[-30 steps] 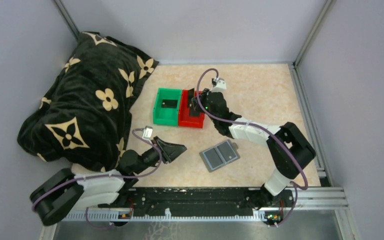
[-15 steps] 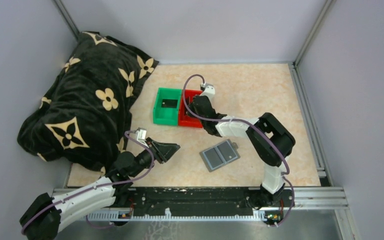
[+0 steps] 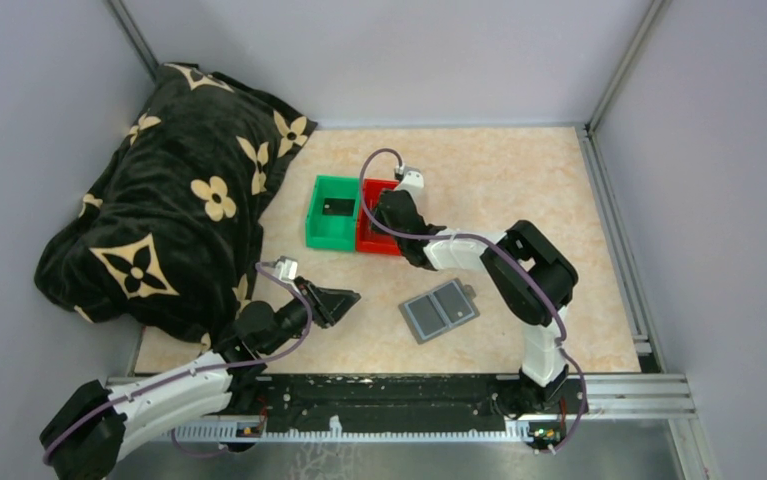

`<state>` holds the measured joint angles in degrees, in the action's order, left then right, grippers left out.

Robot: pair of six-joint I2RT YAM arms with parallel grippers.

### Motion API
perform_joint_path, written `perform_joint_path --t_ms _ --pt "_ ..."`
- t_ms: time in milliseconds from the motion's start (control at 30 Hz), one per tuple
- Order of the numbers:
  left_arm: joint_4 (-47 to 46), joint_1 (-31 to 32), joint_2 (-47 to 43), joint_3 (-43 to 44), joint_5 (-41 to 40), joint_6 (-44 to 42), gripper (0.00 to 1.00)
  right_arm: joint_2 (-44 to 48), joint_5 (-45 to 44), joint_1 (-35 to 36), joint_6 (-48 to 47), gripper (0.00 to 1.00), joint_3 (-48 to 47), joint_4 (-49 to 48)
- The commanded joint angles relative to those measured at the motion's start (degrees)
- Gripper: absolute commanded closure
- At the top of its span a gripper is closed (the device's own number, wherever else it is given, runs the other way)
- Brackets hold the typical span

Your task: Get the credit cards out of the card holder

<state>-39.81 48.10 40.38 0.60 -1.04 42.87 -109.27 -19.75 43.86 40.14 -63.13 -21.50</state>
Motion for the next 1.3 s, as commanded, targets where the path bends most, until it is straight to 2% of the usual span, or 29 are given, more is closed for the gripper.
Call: perform_joint_path --t_ms 0,167,467,533,567,733,867,967,1033,1100,1133,1167,1233,1267 --pt "-0.3 -0.3 0.2 -0.9 0.6 -0.2 0.60 2.9 -0.6 0.4 -2.6 0.76 -1.7 -3.1" --pt "-2.6 -0.2 2.8 -2.4 -0.4 -0.3 0.60 6.0 0.6 0.4 -5.1 0.76 -0.7 -1.9" --pt "-10.5 -0.2 13.8 -0.9 2.5 0.3 0.60 23.3 0.5 0.5 -9.3 0.79 8.3 -2.3" --pt "-11.6 -0.2 15.4 -0.3 3.2 0.2 0.61 27.5 0.7 0.4 -10.0 0.82 10.7 -1.8" --pt "-12.4 -0.2 17.7 1.1 4.4 -0.1 0.60 32.5 0.0 0.4 -10.5 0.85 14.3 0.2" --pt "-11.8 0.1 24.0 5.5 6.0 -1.3 0.53 38.8 -3.0 -0.1 -8.8 1.00 23.5 4.8" --pt "-15.2 0.8 30.7 8.6 6.9 -0.9 0.46 42.3 -2.4 -2.0 -5.2 1.00 31.5 7.0" --pt "-19.0 1.4 35.9 9.8 8.2 0.2 0.45 45.4 -3.3 -2.2 -4.0 1.00 35.1 9.4" --pt "-20.5 2.0 39.0 10.8 9.0 0.8 0.45 47.6 -4.7 -2.3 -3.4 0.88 36.5 12.0" --pt "-21.2 2.7 41.5 11.7 9.3 1.3 0.51 49.6 -6.4 -2.5 -2.9 0.74 37.5 14.5" --pt "-21.5 3.1 42.5 12.2 9.3 1.5 0.57 50.5 -6.5 -2.7 -2.8 0.70 38.1 15.4" --pt "-21.5 3.6 43.4 12.4 9.2 1.9 0.68 51.4 -6.1 -2.9 -2.7 0.66 38.5 16.1" --pt "-21.8 4.1 45.0 12.8 9.4 2.5 0.98 53.0 -4.9 -3.0 -2.5 0.62 39.3 17.4" --pt "-22.0 4.3 45.8 12.9 9.6 2.8 1.00 53.5 -4.6 -3.0 -2.1 0.61 39.8 17.9"
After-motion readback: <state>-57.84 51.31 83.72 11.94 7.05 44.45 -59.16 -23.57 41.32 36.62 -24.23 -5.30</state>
